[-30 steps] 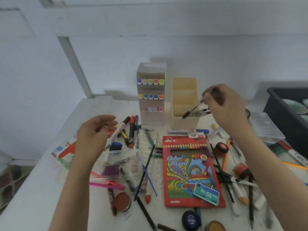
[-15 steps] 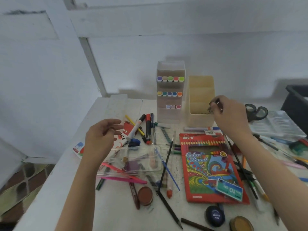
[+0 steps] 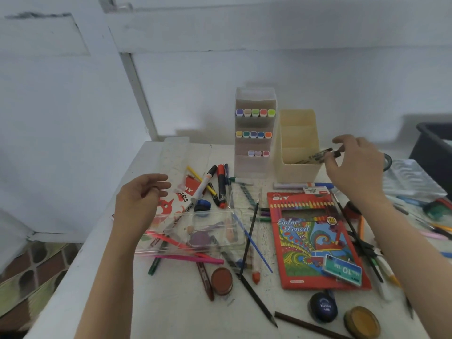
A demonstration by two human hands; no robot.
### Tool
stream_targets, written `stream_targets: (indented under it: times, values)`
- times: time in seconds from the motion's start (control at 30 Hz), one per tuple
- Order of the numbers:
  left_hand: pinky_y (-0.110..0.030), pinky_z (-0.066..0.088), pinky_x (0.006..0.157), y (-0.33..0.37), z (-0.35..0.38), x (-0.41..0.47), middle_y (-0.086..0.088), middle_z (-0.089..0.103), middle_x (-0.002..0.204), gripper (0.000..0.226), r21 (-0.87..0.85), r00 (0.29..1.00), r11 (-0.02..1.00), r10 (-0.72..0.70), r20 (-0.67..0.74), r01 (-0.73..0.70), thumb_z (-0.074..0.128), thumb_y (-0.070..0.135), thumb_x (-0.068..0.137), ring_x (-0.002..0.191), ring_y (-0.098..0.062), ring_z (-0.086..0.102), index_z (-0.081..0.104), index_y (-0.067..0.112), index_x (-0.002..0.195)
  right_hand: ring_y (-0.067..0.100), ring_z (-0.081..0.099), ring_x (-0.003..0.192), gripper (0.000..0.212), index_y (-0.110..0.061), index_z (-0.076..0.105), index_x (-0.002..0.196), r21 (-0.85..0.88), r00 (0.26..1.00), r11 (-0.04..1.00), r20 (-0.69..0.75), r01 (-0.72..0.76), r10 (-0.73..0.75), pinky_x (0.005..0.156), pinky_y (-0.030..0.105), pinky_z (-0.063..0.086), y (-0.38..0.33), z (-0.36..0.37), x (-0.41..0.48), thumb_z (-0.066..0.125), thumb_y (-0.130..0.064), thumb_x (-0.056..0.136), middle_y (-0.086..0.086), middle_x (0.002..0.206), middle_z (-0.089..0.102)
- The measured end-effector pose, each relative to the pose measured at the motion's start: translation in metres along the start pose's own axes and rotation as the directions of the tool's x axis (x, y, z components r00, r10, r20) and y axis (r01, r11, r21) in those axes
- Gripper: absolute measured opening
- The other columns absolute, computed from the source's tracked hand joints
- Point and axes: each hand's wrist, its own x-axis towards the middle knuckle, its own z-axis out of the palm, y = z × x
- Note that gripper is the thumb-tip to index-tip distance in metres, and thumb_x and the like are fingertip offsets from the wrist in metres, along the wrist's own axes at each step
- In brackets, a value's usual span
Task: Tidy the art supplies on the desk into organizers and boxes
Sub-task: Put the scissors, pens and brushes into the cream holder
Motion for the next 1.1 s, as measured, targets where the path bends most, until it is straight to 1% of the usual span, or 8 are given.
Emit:
stream_targets:
  times: [0.1, 0.17, 0.4, 0.63, 0.77, 0.93, 1.03, 1.1]
  values:
    - [-0.022, 0.052, 0.070, -0.004, -0.009, -0.001, 0.005, 0.070, 0.089, 0.039, 0.001, 1.000, 1.000, -0.009, -0.021, 0.009, 0.040, -0.009, 0.087, 0.080, -0.011, 0.067, 0.067, 0.017, 0.101, 0.040, 0.049, 0.102, 0.034, -0.006, 0.057, 0.117, 0.031, 1.000, 1.000, -0.015, -0.004, 0.004, 0.082, 0.044, 0.037, -0.007, -0.003, -0.006, 0.058, -0.017, 0.086, 0.022, 0.111, 0.057]
    - [-0.028, 0.053, 0.074, -0.008, -0.017, -0.001, 0.005, 0.070, 0.089, 0.039, -0.004, 0.998, 1.000, -0.023, -0.053, 0.023, 0.040, -0.009, 0.087, 0.080, -0.011, 0.067, 0.066, 0.018, 0.099, 0.039, 0.047, 0.106, 0.035, -0.007, 0.057, 0.118, 0.061, 1.000, 0.998, -0.015, 0.000, 0.001, 0.084, 0.044, 0.036, -0.011, -0.006, -0.009, 0.059, -0.016, 0.085, 0.021, 0.117, 0.054]
    - [-0.024, 0.050, 0.071, -0.014, -0.035, -0.005, 0.001, 0.069, 0.091, 0.038, 0.029, 0.985, 0.999, -0.028, -0.172, 0.034, 0.039, -0.007, 0.089, 0.082, -0.009, 0.064, 0.064, 0.018, 0.105, 0.035, 0.048, 0.109, 0.033, -0.007, 0.058, 0.116, 0.149, 0.992, 0.981, -0.036, 0.124, -0.120, 0.087, 0.039, 0.032, -0.030, -0.015, -0.024, 0.061, -0.014, 0.084, 0.015, 0.118, 0.055]
    - [-0.035, 0.053, 0.082, -0.007, -0.028, -0.014, 0.000, 0.069, 0.095, 0.039, 0.024, 0.984, 0.999, -0.029, -0.177, 0.034, 0.041, -0.005, 0.088, 0.083, -0.010, 0.065, 0.064, 0.020, 0.107, 0.031, 0.051, 0.105, 0.028, -0.009, 0.061, 0.110, 0.231, 0.982, 0.954, -0.057, 0.189, -0.181, 0.087, 0.039, 0.035, -0.038, -0.021, -0.037, 0.062, -0.010, 0.083, 0.012, 0.113, 0.059]
    - [-0.030, 0.052, 0.079, -0.004, -0.019, -0.019, 0.001, 0.070, 0.093, 0.037, 0.007, 0.988, 1.000, -0.017, -0.155, 0.018, 0.043, -0.003, 0.089, 0.085, -0.011, 0.066, 0.065, 0.019, 0.106, 0.030, 0.055, 0.095, 0.023, -0.008, 0.062, 0.106, 0.256, 0.976, 0.942, -0.064, 0.218, -0.209, 0.081, 0.034, 0.033, -0.034, -0.022, -0.042, 0.060, -0.010, 0.083, 0.010, 0.102, 0.062]
    - [-0.022, 0.049, 0.065, 0.001, -0.003, -0.025, 0.004, 0.069, 0.090, 0.035, 0.032, 0.995, 0.999, 0.007, -0.102, -0.004, 0.044, -0.002, 0.089, 0.083, -0.011, 0.066, 0.065, 0.021, 0.104, 0.015, 0.050, 0.067, 0.016, -0.010, 0.062, 0.102, 0.319, 0.975, 0.925, 0.004, 0.208, -0.221, 0.073, 0.033, 0.037, -0.031, -0.025, -0.049, 0.059, -0.010, 0.086, -0.002, 0.074, 0.061]
    - [-0.021, 0.049, 0.070, 0.007, 0.009, -0.031, 0.007, 0.069, 0.087, 0.034, 0.034, 0.998, 0.999, 0.032, -0.052, -0.030, 0.045, -0.003, 0.088, 0.081, -0.009, 0.065, 0.065, 0.019, 0.103, 0.012, 0.048, 0.052, 0.011, -0.010, 0.062, 0.097, 0.376, 0.977, 0.910, 0.047, 0.174, -0.206, 0.065, 0.031, 0.040, -0.028, -0.026, -0.055, 0.058, -0.009, 0.087, -0.007, 0.058, 0.053]
    - [-0.025, 0.050, 0.076, 0.011, 0.020, -0.037, 0.008, 0.069, 0.086, 0.033, 0.014, 0.998, 0.998, 0.062, -0.006, -0.062, 0.047, -0.003, 0.088, 0.083, -0.009, 0.065, 0.066, 0.021, 0.098, 0.006, 0.043, 0.046, 0.007, -0.014, 0.061, 0.094, 0.403, 0.980, 0.905, 0.079, 0.136, -0.183, 0.051, 0.025, 0.036, -0.024, -0.027, -0.060, 0.057, -0.011, 0.089, -0.012, 0.051, 0.045]
